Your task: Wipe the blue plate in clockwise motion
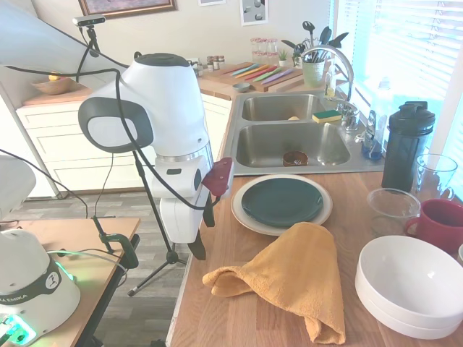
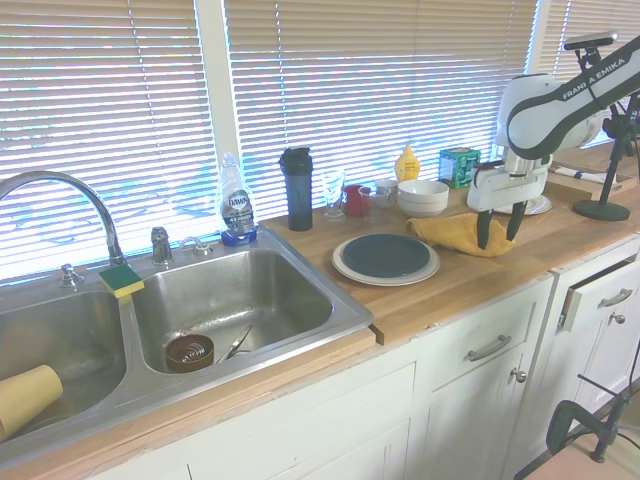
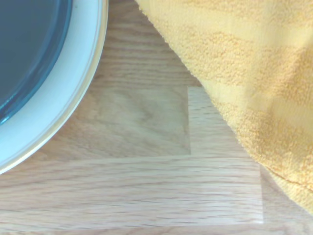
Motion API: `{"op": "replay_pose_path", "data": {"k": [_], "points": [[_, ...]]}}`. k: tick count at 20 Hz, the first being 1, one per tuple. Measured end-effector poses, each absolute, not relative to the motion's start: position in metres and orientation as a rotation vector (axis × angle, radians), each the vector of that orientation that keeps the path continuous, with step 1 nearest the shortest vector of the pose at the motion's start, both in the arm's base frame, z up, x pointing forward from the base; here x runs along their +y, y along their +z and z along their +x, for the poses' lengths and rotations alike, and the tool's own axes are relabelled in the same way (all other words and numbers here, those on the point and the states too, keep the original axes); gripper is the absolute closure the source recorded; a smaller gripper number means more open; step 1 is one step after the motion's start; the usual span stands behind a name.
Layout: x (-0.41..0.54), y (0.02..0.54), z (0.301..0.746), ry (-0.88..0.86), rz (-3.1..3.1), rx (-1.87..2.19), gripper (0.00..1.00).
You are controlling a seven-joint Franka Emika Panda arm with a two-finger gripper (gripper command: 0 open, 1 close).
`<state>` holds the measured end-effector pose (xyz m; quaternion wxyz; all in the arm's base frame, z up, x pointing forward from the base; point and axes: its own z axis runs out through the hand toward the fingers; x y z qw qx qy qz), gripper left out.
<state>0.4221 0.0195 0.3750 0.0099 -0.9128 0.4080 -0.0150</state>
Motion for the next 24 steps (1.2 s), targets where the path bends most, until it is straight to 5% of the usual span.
{"op": "replay_pose_path", "data": {"k": [24], "points": [[-0.035,0.416,0.497,-0.094,-2.735,1.427,0.00]]}}
